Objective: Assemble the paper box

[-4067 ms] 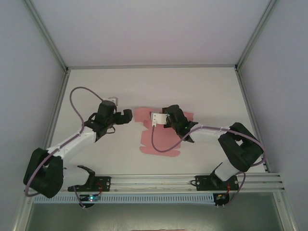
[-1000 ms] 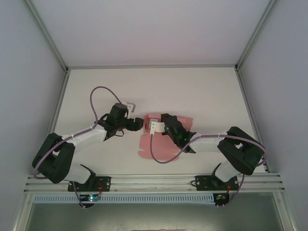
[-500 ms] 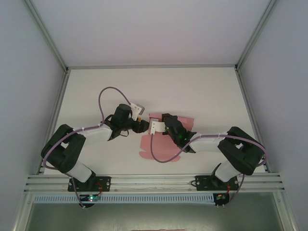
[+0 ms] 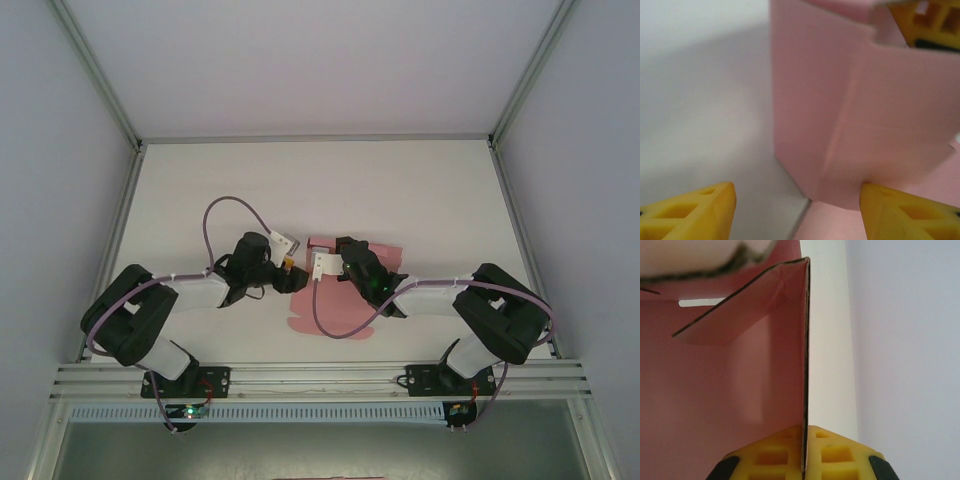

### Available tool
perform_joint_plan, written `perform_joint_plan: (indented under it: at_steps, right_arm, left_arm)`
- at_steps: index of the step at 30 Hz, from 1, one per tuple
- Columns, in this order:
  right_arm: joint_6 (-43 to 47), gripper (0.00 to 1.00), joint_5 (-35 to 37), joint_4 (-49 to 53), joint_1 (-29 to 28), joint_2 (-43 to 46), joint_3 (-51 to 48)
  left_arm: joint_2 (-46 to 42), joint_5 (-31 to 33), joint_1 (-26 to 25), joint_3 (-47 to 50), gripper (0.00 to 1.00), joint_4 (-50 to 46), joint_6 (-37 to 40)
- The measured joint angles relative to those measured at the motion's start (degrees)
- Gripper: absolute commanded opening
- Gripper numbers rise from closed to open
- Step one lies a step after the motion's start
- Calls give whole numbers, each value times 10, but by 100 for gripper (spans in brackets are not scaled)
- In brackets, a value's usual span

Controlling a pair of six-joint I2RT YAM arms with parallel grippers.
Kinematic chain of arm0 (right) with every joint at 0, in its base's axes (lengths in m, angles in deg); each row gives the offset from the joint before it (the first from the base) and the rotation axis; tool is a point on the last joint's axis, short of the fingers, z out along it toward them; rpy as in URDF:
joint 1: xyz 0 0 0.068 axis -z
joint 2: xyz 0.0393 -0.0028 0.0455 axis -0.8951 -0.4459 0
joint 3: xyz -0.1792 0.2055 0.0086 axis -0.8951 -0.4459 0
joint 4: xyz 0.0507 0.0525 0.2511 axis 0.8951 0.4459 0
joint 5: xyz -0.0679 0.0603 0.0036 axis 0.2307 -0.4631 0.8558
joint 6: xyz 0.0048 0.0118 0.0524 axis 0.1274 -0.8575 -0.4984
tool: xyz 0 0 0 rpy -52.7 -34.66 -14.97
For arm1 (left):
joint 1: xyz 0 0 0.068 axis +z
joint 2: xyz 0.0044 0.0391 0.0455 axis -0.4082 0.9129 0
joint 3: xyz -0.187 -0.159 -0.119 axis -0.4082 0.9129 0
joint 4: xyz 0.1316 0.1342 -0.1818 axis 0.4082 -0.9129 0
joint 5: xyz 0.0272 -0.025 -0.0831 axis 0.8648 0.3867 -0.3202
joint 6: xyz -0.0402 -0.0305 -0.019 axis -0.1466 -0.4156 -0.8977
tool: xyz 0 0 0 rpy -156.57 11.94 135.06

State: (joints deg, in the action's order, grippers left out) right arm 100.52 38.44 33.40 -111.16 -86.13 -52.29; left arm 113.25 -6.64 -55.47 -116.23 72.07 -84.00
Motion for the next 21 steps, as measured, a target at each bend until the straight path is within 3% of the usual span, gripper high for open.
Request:
perform_joint_plan:
  at_steps: [12, 21]
  right_arm:
    - [-8, 0, -1, 7, 0, 1, 2]
    - [-15, 0, -4, 21, -2, 2, 8]
  left_arm:
    - [-1, 31, -2, -27, 73, 0, 0]
    - [41, -27, -1, -50, 73, 22, 1]
